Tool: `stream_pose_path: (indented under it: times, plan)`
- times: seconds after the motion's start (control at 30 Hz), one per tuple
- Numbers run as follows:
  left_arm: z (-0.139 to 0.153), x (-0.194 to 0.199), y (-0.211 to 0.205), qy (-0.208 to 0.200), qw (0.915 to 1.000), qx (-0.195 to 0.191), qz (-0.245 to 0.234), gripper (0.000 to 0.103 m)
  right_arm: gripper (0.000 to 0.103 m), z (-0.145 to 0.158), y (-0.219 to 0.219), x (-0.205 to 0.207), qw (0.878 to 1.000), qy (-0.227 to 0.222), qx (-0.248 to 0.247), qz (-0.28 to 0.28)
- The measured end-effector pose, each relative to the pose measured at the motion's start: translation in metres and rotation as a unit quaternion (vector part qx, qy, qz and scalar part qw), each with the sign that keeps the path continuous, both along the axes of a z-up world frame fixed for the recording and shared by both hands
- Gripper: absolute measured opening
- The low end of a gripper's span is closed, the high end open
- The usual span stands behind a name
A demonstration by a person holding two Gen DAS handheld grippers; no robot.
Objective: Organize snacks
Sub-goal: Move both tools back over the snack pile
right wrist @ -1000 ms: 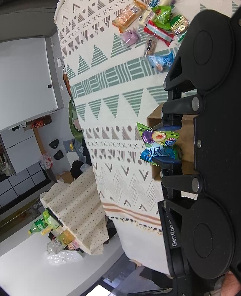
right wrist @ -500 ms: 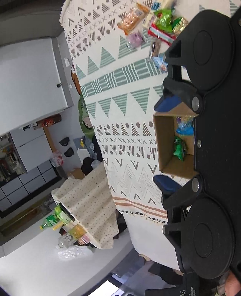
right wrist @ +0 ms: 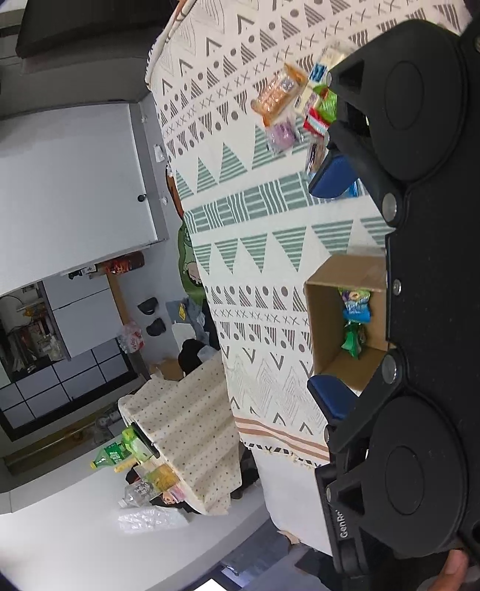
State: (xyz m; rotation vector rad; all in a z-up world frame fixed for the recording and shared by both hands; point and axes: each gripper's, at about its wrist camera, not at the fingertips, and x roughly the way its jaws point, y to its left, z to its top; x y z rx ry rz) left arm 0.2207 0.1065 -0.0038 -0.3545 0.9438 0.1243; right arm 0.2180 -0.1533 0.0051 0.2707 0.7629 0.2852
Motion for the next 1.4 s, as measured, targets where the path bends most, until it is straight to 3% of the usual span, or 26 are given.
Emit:
stream_pose_path:
  times: [0.53,1.4]
  plan:
    - [0.025,-0.017,-0.071,-0.022,0.999,0.022,-0.031,0.103,0.103,0.005,-0.07,-0.025,0.999,-0.012,-0.012,-0.041]
    - [0.001,-0.017,-0.192,0.007,0.996,0.021,-0.087,0.103,0.103,-0.026,-0.187,-0.042,0.997,0.009,-0.014,-0.076]
